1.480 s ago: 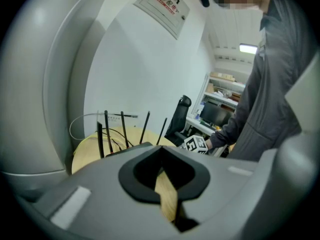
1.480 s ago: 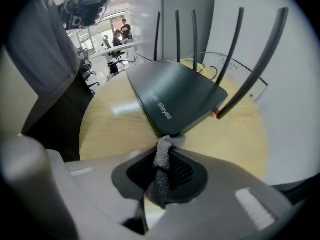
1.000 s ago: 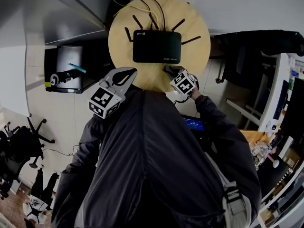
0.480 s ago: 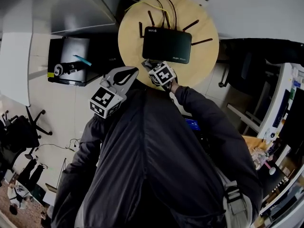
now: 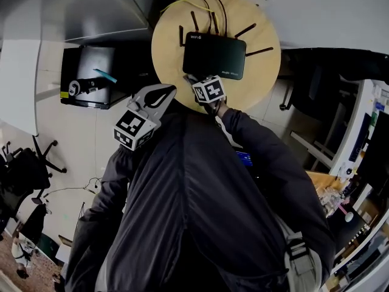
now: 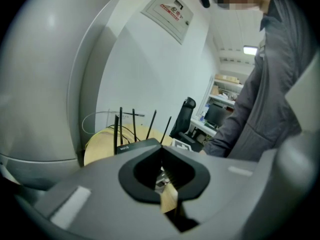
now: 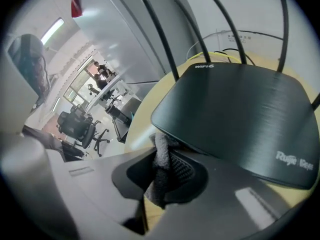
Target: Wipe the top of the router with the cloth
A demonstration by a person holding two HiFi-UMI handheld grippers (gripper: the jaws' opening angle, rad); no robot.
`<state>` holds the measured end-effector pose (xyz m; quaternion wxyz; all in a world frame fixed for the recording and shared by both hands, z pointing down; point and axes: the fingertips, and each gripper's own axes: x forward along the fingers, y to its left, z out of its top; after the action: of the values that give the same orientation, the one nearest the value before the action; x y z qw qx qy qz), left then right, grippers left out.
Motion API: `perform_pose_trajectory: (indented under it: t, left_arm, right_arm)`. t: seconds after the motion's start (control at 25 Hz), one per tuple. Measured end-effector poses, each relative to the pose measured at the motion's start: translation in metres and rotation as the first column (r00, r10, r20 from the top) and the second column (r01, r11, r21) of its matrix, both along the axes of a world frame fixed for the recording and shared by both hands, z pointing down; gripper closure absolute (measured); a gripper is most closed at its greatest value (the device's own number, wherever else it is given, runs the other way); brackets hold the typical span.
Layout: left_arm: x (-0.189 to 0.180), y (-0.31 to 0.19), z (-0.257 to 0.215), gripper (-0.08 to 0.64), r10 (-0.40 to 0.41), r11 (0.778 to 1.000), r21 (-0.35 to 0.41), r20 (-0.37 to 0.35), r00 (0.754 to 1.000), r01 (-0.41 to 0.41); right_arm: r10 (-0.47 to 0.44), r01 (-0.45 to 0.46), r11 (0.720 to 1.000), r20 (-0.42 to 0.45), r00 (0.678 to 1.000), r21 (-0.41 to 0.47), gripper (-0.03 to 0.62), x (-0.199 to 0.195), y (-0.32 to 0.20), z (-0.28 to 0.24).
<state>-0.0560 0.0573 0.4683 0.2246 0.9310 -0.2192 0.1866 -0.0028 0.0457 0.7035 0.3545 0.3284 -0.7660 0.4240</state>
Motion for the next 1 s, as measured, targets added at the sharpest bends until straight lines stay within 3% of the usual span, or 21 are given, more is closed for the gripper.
perform_pose_trajectory:
  t: [0.32,0.68,0.84,1.0]
  left_arm:
    - [0.027,-0.002,-0.005,0.569,0.082,0.997,0.010,-0.011,0.997,-0.082]
    - [0.050,0.000,-0.003,0.568,0.156,0.988,0.014,-0.009,0.988,-0.156]
    - [0.051,-0.002,-0.003,0.568,0.156,0.988,0.014,-0.006,0.988,-0.156]
    - [0.054,-0.002,-0.004,0.569,0.155,0.988,0.016,-0.007,0.988,-0.155]
  right_arm:
    - [0.165,-0.166,0.986,-0.036,0.986,-0.030,0.560,0.072,0.010,0.004]
    - [0.336,-0.339,0.940,-0.086,0.938,-0.030,0.558,0.166,0.026,0.005]
    - [0.351,-0.355,0.935,-0.109,0.930,-0.014,0.558,0.189,0.028,0.006]
    - [0.269,-0.270,0.963,-0.126,0.955,0.005,0.560,0.186,0.029,0.002]
